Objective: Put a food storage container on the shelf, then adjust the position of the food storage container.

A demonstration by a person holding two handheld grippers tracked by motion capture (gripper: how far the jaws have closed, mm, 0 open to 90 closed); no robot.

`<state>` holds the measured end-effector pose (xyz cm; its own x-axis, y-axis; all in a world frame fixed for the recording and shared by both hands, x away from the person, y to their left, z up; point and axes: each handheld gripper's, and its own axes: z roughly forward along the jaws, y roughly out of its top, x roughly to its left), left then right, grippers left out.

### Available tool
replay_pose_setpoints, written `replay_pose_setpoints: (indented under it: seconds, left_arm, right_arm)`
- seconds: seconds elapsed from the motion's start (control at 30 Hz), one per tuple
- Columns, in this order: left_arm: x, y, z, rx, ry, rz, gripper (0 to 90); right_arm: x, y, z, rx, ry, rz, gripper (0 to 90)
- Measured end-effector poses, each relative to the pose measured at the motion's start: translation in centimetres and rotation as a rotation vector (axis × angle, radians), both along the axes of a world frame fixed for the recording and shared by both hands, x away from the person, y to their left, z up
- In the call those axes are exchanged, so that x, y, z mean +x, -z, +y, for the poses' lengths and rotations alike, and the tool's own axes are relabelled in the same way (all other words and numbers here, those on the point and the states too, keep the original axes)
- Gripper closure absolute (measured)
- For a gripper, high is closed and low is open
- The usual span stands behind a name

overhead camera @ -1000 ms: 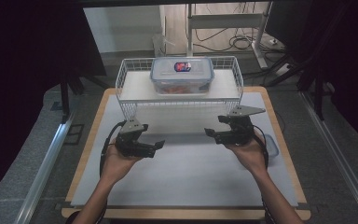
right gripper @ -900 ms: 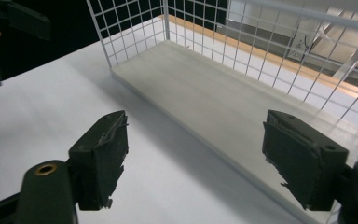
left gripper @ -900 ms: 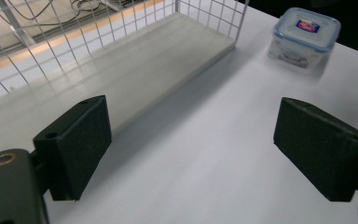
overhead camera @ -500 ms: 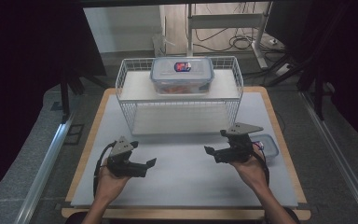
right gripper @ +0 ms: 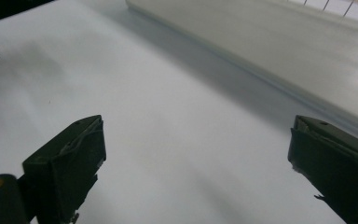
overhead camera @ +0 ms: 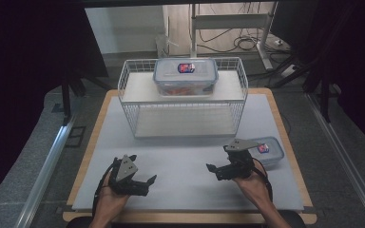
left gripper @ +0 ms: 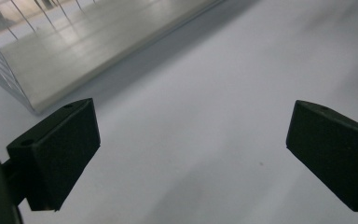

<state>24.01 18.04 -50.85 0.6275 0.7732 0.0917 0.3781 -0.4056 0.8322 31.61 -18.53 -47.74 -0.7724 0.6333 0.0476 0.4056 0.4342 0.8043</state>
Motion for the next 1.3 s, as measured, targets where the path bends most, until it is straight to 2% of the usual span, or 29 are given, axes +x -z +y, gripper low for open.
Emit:
replay_pose_setpoints:
  seconds: [0.03,0.07,0.2,0.37,0.47,0.6,0.7,0.77,0.8,0.87,1.0,1.13,1.3]
  left_arm:
    - [-0.2,0.4,0.1,-0.012,0.005,0.027,2.7]
    - [-0.2,0.5,0.1,-0.011,0.005,0.033,2.7]
    - [-0.1,0.7,-0.2,0.006,0.01,0.032,2.6]
    - [0.0,0.9,-0.2,0.012,0.004,0.045,2.6]
    - [0.2,1.0,0.0,-0.009,0.005,0.045,2.7]
    - [0.2,1.0,0.2,-0.019,-0.001,0.044,2.6]
    - [0.2,1.0,0.2,-0.016,-0.001,0.043,2.7]
    - [0.3,1.0,0.2,-0.016,0.0,0.043,2.6]
    - [0.3,1.1,0.2,-0.013,0.001,0.045,2.6]
    - [0.3,1.1,0.2,-0.008,0.0,0.047,2.6]
    - [0.5,1.1,0.5,-0.011,-0.007,0.05,2.7]
    - [0.5,1.2,0.5,-0.012,-0.009,0.059,3.0]
    - [0.7,1.4,0.3,0.001,0.0,0.062,3.0]
  right_arm:
    - [-0.4,0.6,0.1,-0.015,0.001,0.007,2.0]
    - [-0.5,0.8,0.1,-0.024,-0.001,0.008,1.7]
    - [-0.8,1.4,0.4,-0.074,-0.002,-0.009,1.5]
    - [-0.6,1.4,0.2,-0.06,0.007,-0.021,1.5]
    - [-0.3,1.5,-0.1,-0.075,0.028,-0.018,1.2]
    - [0.3,1.8,-0.6,-0.079,0.048,0.028,1.3]
    - [0.6,1.6,-0.8,-0.074,0.061,0.031,1.3]
    - [0.7,1.5,-0.8,-0.093,0.071,0.039,1.8]
    - [0.7,1.5,-0.7,-0.119,0.083,0.029,4.0]
    - [0.7,1.3,-0.9,-0.156,0.11,0.002,16.1]
    - [1.0,0.4,-1.9,-0.135,0.14,-0.005,46.7]
    - [1.3,-0.6,-3.4,-0.114,0.152,-0.033,66.9]
    - [2.2,-0.9,-5.2,-0.138,0.199,-0.057,86.0]
